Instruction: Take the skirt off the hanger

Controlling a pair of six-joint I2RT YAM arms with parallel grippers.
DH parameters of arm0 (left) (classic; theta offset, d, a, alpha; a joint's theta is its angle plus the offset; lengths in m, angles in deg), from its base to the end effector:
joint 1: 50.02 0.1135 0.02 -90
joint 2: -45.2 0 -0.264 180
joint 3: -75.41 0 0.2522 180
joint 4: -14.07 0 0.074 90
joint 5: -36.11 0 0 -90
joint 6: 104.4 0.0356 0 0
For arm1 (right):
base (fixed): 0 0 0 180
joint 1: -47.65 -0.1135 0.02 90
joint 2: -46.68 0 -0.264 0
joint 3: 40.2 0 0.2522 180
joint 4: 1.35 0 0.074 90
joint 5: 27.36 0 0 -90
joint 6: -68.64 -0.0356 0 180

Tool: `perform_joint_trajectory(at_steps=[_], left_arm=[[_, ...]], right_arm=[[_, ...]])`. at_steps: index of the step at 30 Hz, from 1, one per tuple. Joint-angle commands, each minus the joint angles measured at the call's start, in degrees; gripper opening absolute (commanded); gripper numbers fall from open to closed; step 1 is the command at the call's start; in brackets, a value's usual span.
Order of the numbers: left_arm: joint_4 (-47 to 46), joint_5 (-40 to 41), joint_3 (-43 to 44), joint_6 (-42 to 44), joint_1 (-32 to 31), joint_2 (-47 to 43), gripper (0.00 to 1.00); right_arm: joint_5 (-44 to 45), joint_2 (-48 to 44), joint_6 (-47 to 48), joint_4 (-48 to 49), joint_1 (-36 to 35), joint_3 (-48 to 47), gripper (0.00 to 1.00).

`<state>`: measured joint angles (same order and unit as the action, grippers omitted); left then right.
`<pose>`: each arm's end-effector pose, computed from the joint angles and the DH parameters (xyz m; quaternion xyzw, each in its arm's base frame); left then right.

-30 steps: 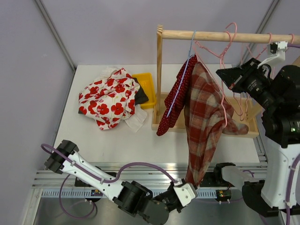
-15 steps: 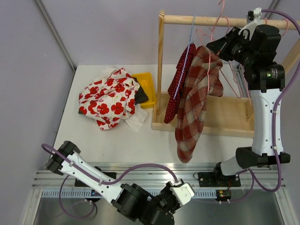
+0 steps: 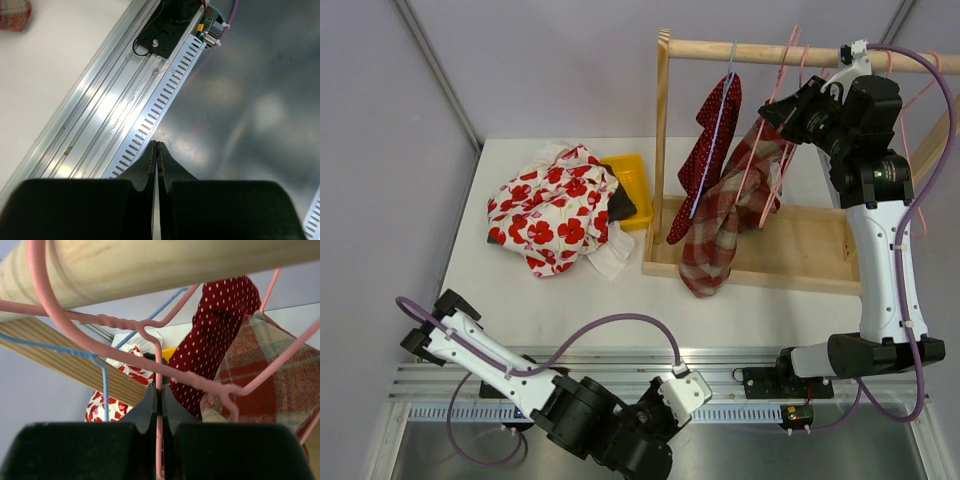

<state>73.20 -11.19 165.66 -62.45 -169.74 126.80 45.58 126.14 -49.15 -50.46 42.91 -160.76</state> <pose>-0.1250 -0.2677 0.3353 0.4134 0.7827 -0.2766 0.3742 0.2670 0.0326 0.5238 0.0538 0.7508 0.2892 0.5914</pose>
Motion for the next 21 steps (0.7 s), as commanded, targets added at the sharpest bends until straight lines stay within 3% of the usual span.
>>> perform_joint_trajectory(at_steps=[1,5,8,10,12,13,15,16,18,19,21], left_arm=[[2.1,-3.9,-4.8,-3.8,-27.3,-4.4,0.0],[-7.7,-15.4,-17.2,-3.9,-20.4,-2.2,0.0],[-5.0,-8.4,-17.5,-9.0,-19.9,0.5,0.02],[-1.3,1.9,-15.1,-10.5,-20.0,1.0,0.33],[3.6,9.9,-11.2,-11.3,-19.8,1.3,0.86],[5.5,18.6,-10.0,-12.0,-19.6,1.8,0.9],[10.3,26.6,-7.1,-13.3,-17.5,2.8,0.99],[10.7,32.7,-6.6,-13.0,-16.0,3.5,0.99],[9.4,37.1,-6.5,-10.9,-10.3,3.8,0.99],[7.3,39.7,-7.0,-9.1,-8.1,3.7,0.99],[-7.2,40.4,-11.2,4.7,-1.7,1.6,0.99]], right_arm=[[2.4,0.9,0.5,6.4,0.9,-2.0,0.0],[1.5,3.9,0.1,4.9,1.2,-6.9,0.0],[-0.3,4.8,-0.8,3.1,1.2,-10.9,0.0],[-0.9,3.7,-1.6,3.3,1.2,-10.7,0.0],[-1.7,2.0,-2.7,4.2,1.3,-8.4,0.0],[-2.0,0.4,-3.0,4.6,1.2,-7.3,0.0],[-2.4,-1.6,-3.8,5.9,1.2,-4.0,0.0],[-2.5,-3.3,-4.0,6.2,1.3,-3.0,0.0],[-3.0,-4.4,-4.4,6.1,1.3,-1.1,0.0],[-3.3,-5.3,-4.4,5.9,1.2,-0.8,0.0],[-4.1,-6.1,-4.6,5.9,1.3,0.6,0.0]])
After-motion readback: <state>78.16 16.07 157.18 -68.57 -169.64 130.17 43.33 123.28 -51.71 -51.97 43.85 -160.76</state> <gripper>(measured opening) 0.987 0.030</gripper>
